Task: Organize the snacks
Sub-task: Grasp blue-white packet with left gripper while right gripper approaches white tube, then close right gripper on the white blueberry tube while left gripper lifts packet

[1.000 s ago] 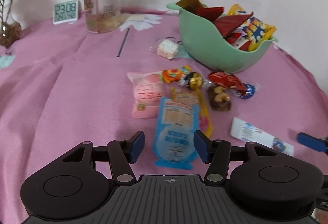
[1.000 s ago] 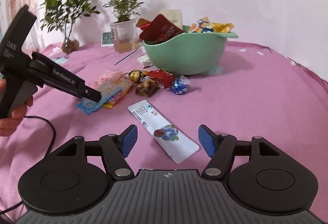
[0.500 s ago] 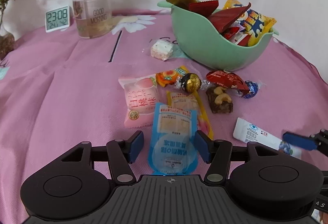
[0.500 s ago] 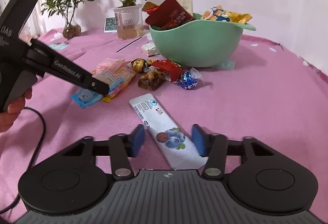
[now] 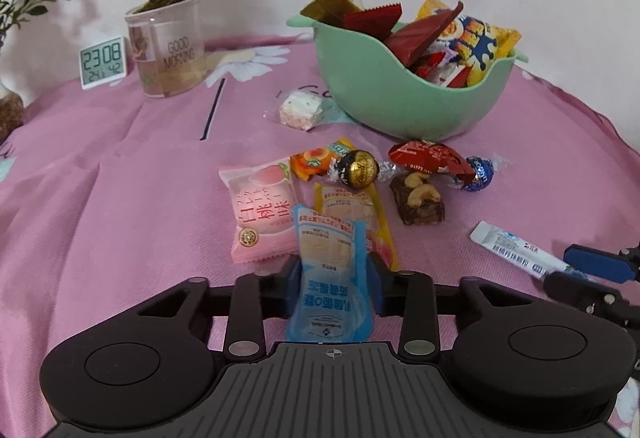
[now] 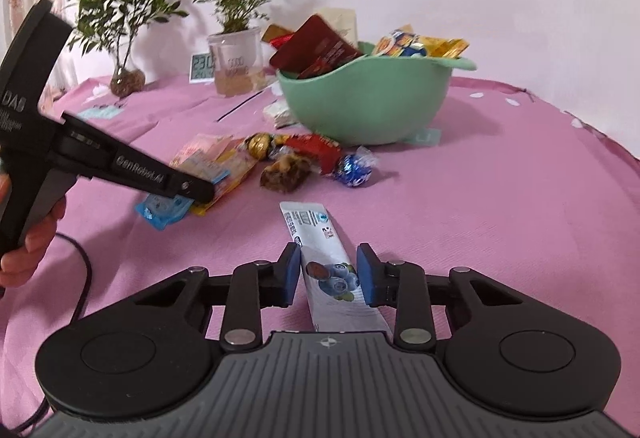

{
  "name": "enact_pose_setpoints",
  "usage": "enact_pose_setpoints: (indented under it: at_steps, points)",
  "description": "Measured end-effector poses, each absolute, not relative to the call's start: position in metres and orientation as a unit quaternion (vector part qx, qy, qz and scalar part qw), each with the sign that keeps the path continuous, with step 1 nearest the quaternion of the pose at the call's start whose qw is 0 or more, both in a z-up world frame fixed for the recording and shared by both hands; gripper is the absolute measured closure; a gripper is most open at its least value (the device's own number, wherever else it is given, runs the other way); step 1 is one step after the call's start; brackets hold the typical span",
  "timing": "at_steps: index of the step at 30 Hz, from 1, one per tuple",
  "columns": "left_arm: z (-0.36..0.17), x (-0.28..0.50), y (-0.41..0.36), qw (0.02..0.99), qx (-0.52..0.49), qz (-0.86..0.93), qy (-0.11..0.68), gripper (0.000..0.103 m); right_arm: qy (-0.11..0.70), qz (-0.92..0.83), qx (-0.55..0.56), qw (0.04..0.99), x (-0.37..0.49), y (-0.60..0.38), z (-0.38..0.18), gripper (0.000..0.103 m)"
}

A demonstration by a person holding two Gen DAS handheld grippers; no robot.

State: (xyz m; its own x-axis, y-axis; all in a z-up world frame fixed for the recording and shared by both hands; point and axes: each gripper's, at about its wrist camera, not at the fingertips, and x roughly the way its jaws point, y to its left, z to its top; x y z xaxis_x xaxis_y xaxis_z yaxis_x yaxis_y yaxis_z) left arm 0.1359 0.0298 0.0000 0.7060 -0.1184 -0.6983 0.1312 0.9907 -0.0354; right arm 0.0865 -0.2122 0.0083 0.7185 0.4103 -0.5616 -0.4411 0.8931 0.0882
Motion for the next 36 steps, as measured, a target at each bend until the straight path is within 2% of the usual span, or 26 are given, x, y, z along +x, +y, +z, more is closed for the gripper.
enact_pose_setpoints:
  at_steps: [2, 6, 14, 17, 18, 19, 21, 32, 36]
  points:
    - [0.003, 0.132, 0.032, 0.926, 0.006, -0.065, 0.373, 0.02, 0.294, 0.225, -0.022, 0.929, 0.085, -0.214, 0.009, 0.068]
    - [0.006, 0.124, 0.039, 0.927, -0.004, -0.064, 0.37, 0.027, 0.292, 0.22, -0.02, 0.931, 0.085, -0.214, 0.01, 0.068]
    - [0.009, 0.106, 0.047, 0.93, -0.005, -0.071, 0.361, 0.029, 0.3, 0.217, -0.019, 0.929, 0.084, -0.212, 0.005, 0.068]
    - [0.006, 0.105, 0.045, 0.928, 0.008, -0.069, 0.365, 0.026, 0.306, 0.215, -0.019, 0.927, 0.086, -0.212, 0.002, 0.068]
    - [0.005, 0.104, 0.045, 0.928, 0.011, -0.068, 0.366, 0.011, 0.309, 0.216, -0.018, 0.926, 0.087, -0.212, 0.002, 0.067]
    - [0.004, 0.103, 0.044, 0.928, 0.012, -0.066, 0.366, 0.004, 0.312, 0.218, -0.018, 0.925, 0.087, -0.212, 0.001, 0.067]
    - [0.004, 0.104, 0.044, 0.927, 0.013, -0.067, 0.368, 0.001, 0.314, 0.217, -0.022, 0.924, 0.087, -0.211, 0.001, 0.066]
    - [-0.007, 0.117, 0.021, 0.92, 0.041, -0.078, 0.383, 0.0, 0.315, 0.218, -0.048, 0.922, 0.092, -0.197, -0.001, 0.063]
    - [-0.008, 0.121, 0.018, 0.922, 0.041, -0.083, 0.375, 0.0, 0.311, 0.226, -0.049, 0.922, 0.09, -0.193, -0.001, 0.07]
